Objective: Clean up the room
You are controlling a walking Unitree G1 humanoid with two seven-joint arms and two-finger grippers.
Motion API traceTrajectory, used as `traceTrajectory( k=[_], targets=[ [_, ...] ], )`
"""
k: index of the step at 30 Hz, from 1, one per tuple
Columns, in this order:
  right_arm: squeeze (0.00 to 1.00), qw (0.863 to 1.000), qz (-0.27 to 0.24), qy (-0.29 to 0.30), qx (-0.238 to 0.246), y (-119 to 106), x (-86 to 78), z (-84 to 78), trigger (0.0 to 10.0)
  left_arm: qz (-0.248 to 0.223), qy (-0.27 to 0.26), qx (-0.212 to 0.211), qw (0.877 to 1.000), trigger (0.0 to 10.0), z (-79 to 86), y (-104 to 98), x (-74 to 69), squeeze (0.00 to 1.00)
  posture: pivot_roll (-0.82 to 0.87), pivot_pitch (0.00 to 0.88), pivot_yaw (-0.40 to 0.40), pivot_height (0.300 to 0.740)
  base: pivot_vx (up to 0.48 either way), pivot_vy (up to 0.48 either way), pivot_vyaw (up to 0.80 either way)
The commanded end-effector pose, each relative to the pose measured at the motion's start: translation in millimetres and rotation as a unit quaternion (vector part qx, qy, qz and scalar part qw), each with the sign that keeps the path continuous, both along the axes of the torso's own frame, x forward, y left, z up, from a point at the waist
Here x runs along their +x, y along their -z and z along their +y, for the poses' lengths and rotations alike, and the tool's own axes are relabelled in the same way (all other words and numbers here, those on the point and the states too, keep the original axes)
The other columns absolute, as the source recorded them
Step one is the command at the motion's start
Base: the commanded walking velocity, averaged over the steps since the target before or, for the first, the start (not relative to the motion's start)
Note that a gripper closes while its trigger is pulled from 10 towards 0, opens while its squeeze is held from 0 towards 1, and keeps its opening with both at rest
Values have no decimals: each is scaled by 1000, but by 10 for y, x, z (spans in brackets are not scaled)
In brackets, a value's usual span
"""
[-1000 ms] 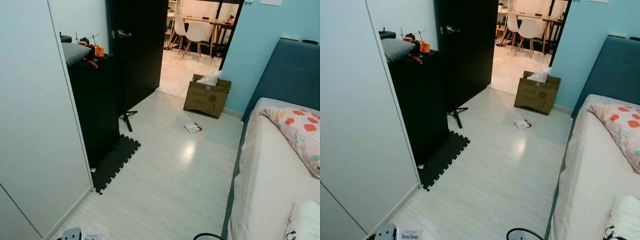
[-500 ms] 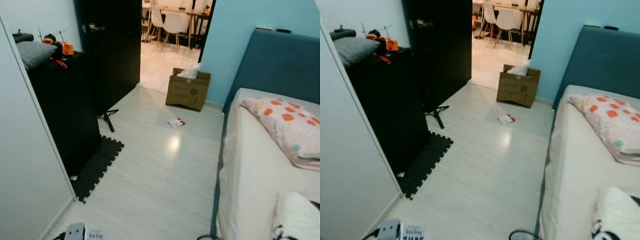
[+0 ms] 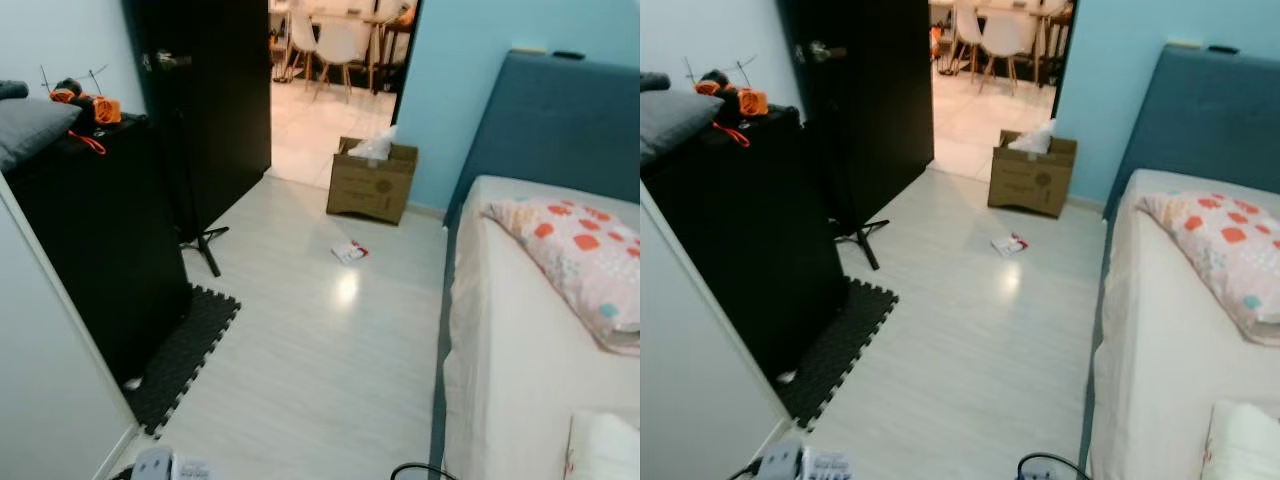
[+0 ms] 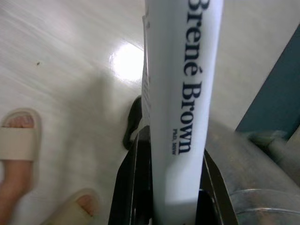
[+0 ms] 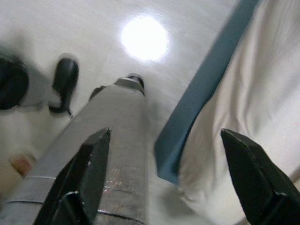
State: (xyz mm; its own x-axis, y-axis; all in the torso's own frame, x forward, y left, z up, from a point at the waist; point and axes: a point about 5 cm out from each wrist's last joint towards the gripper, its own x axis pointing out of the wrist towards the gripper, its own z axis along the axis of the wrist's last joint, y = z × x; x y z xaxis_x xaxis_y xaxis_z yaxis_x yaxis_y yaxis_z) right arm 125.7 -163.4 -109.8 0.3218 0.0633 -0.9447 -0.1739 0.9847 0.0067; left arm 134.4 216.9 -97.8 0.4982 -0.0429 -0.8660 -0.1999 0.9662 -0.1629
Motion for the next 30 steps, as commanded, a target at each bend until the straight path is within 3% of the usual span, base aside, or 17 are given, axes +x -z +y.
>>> traceTrajectory(
  k=[1, 6, 7, 8, 10, 12, 19, 25, 30],
  targets=[
    [0, 999, 24, 21, 3, 46, -166, -47, 10000, -21, 0, -3, 1000, 10000, -57, -41, 143, 0, 141, 0, -57, 740, 0, 0, -625],
    [0, 995, -33, 86, 33, 20, -104, -23, 10000, -17, 2, 2, 1000, 10000, -55, -41, 148, 0, 135, 0, -50, 740, 0, 0, -630],
    [0, 987, -74, 134, 40, -90, 232, -73, 10000, -18, 3, 2, 1000, 10000, -53, -44, 154, 0, 133, 0, -49, 740, 0, 0, -631],
    [0, 987, -74, 134, 40, -90, 232, -73, 10000, -18, 3, 2, 1000, 10000, -53, -44, 154, 0, 133, 0, -49, 740, 0, 0, -631],
    [0, 976, -120, 176, 47, -281, 665, -150, 10000, -18, 5, 3, 1000, 10000, -52, -47, 162, 0, 128, 0, -47, 740, 0, 0, -631],
    [0, 970, -146, 189, 34, -376, 828, -232, 10000, -18, 7, 4, 1000, 10000, -53, -48, 167, 0, 128, 0, -47, 740, 0, 0, -631],
    [0, 956, -197, 218, 12, -528, 1033, -392, 10000, -18, 10, 4, 1000, 10000, -65, -49, 175, 0, 128, 0, -51, 740, 0, 0, -631],
    [0, 928, -271, 255, 25, -787, 1343, -527, 10000, -16, 13, -1, 1000, 10000, -101, -38, 163, 0, 120, 0, -53, 740, 0, 0, -629],
    [0, 922, -292, 254, 17, -875, 1432, -571, 10000, -15, 14, -1, 1000, 10000, -106, -36, 159, 0, 119, 0, -54, 740, 0, 0, -625]
  ],
)
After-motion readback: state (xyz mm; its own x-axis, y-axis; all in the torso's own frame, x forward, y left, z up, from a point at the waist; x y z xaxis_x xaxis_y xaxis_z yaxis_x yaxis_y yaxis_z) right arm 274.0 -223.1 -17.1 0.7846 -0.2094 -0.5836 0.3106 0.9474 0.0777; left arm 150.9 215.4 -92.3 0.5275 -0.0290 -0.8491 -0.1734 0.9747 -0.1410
